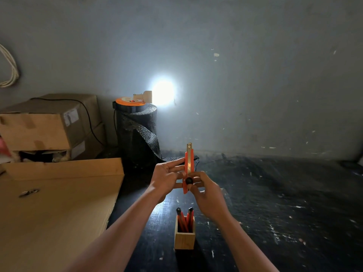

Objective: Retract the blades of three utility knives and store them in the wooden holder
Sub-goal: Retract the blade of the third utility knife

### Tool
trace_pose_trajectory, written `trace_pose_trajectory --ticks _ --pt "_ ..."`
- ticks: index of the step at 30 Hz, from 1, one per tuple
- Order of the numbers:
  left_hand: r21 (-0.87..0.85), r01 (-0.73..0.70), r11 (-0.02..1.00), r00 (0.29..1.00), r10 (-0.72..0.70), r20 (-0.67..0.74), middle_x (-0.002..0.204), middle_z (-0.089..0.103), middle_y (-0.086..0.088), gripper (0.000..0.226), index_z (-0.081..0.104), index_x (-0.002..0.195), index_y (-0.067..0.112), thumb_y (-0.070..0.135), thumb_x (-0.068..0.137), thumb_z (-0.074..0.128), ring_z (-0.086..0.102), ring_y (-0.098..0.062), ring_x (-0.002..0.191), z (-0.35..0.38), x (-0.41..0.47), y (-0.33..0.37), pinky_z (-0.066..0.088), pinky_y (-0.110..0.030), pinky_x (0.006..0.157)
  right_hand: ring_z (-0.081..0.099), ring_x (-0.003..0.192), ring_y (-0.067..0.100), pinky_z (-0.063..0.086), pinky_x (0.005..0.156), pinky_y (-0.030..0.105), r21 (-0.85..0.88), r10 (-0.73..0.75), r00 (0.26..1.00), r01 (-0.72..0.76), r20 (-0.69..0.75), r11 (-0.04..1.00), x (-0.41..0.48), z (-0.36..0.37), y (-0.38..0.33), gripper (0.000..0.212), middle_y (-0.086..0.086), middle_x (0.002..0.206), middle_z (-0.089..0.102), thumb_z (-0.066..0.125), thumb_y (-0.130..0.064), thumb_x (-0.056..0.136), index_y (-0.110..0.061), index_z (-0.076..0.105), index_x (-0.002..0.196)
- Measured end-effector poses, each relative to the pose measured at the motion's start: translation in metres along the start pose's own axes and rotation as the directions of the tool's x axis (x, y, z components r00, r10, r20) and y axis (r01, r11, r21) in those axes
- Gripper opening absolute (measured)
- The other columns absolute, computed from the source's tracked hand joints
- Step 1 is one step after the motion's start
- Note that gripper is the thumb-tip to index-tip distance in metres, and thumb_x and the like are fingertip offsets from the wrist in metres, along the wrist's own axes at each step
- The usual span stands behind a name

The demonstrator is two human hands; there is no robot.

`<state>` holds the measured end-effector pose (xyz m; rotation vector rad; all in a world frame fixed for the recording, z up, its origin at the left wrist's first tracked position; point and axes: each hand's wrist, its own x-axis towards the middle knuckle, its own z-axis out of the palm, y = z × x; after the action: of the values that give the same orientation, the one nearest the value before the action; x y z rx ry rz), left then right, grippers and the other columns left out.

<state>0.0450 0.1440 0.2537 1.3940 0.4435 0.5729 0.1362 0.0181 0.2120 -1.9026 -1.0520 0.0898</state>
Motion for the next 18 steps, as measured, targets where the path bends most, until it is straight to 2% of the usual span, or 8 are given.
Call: trace_pose_trajectory --ticks 2,4,9,13,16,18 --pt "-0.011 0.003 1.000 1.000 -0.003 -0.005 0.088 0.083 -0.001 0.046 0.068 0.129 0.004 -0.020 0.089 0.061 0.081 -0.021 0.077 -0.001 0.001 -0.001 0.063 -0.033 0.057 0.059 0.081 -0.013 0.042 0.066 0.001 0.000 -0.012 1.000 0.012 -0.008 1.000 0.000 0.001 0.002 0.024 -0.021 0.108 0.065 0.066 -0.023 0.096 -0.038 0.060 0.113" --pt "-0.016 0.001 1.000 1.000 -0.002 -0.005 0.089 0.083 0.000 0.046 0.069 0.128 0.005 -0.019 0.090 0.061 0.081 -0.022 0.078 -0.002 0.001 -0.001 0.064 -0.034 0.057 0.057 0.082 -0.014 0.041 0.068 0.000 -0.014 -0.012 1.000 0.012 -0.008 1.000 0.001 0.002 0.003 0.020 -0.018 0.109 0.067 0.066 -0.024 0.095 -0.030 0.064 0.114" --pt "-0.039 0.017 0.999 1.000 -0.017 0.019 0.095 0.083 -0.003 0.050 0.071 0.124 0.013 -0.021 0.088 0.060 0.081 -0.025 0.084 0.001 0.000 -0.008 0.065 -0.037 0.061 0.060 0.081 -0.013 0.044 0.069 0.006 0.012 -0.001 0.998 0.001 -0.055 1.000 -0.003 0.005 0.007 0.019 -0.026 0.091 0.063 0.071 -0.028 0.092 -0.031 0.053 0.098" --pt "-0.030 0.024 0.999 1.000 -0.024 0.014 0.097 0.083 -0.005 0.050 0.072 0.123 0.014 -0.020 0.089 0.061 0.080 -0.029 0.087 0.000 0.000 -0.016 0.065 -0.039 0.063 0.061 0.077 -0.013 0.044 0.067 0.006 0.022 0.009 0.998 -0.008 -0.059 1.000 -0.006 0.006 0.011 0.021 -0.033 0.088 0.059 0.071 -0.031 0.090 -0.033 0.052 0.098" --pt "-0.043 0.020 0.999 1.000 -0.020 0.008 0.101 0.082 -0.008 0.047 0.072 0.123 0.012 -0.018 0.089 0.062 0.080 -0.030 0.089 -0.003 0.003 -0.022 0.066 -0.044 0.065 0.061 0.076 -0.017 0.044 0.062 0.003 0.037 -0.001 0.999 0.003 -0.043 0.999 -0.007 0.005 0.008 0.025 -0.041 0.091 0.054 0.070 -0.031 0.091 -0.042 0.054 0.107" --pt "-0.056 0.024 0.998 1.000 -0.024 -0.001 0.100 0.082 -0.006 0.046 0.072 0.122 0.014 -0.018 0.089 0.064 0.080 -0.029 0.087 -0.004 0.005 -0.025 0.066 -0.044 0.065 0.061 0.083 -0.020 0.044 0.064 0.003 0.023 -0.027 0.999 0.028 -0.027 0.999 -0.007 0.005 0.009 0.028 -0.042 0.091 0.056 0.069 -0.028 0.093 -0.050 0.054 0.100"
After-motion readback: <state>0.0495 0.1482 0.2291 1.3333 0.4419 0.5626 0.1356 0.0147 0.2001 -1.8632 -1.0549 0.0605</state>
